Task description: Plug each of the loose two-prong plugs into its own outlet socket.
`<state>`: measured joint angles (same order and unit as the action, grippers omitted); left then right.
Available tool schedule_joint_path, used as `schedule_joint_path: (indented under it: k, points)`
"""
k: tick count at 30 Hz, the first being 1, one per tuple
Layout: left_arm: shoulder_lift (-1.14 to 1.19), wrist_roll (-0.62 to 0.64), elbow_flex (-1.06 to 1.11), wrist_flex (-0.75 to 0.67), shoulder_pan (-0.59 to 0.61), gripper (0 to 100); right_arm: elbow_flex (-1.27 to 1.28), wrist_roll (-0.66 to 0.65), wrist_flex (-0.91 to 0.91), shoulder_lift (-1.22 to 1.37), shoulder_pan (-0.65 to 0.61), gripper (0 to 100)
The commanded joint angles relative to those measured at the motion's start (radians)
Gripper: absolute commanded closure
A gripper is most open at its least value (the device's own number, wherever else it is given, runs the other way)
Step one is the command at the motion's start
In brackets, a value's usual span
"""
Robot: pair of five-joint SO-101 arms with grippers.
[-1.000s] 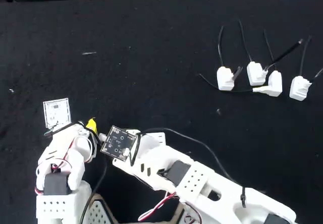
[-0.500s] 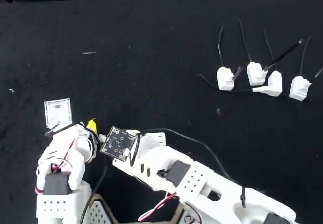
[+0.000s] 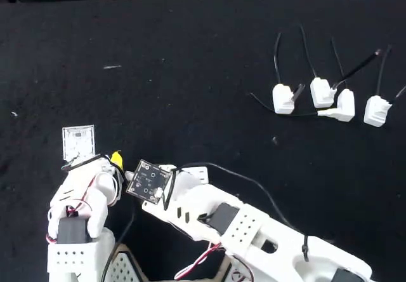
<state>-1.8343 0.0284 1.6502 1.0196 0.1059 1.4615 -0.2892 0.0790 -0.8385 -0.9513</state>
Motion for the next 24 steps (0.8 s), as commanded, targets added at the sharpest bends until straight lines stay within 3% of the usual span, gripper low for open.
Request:
schedule_joint_path:
  k: [1,24]
  points:
    - [0.006,-0.014,0.007,0.003,-0.015,86,-0.027,0.011,0.000,-0.053,-0.006,98.8]
    - [0.006,-0.092,0.018,0.031,-0.015,86,-0.028,0.011,0.000,-0.053,-0.002,98.8]
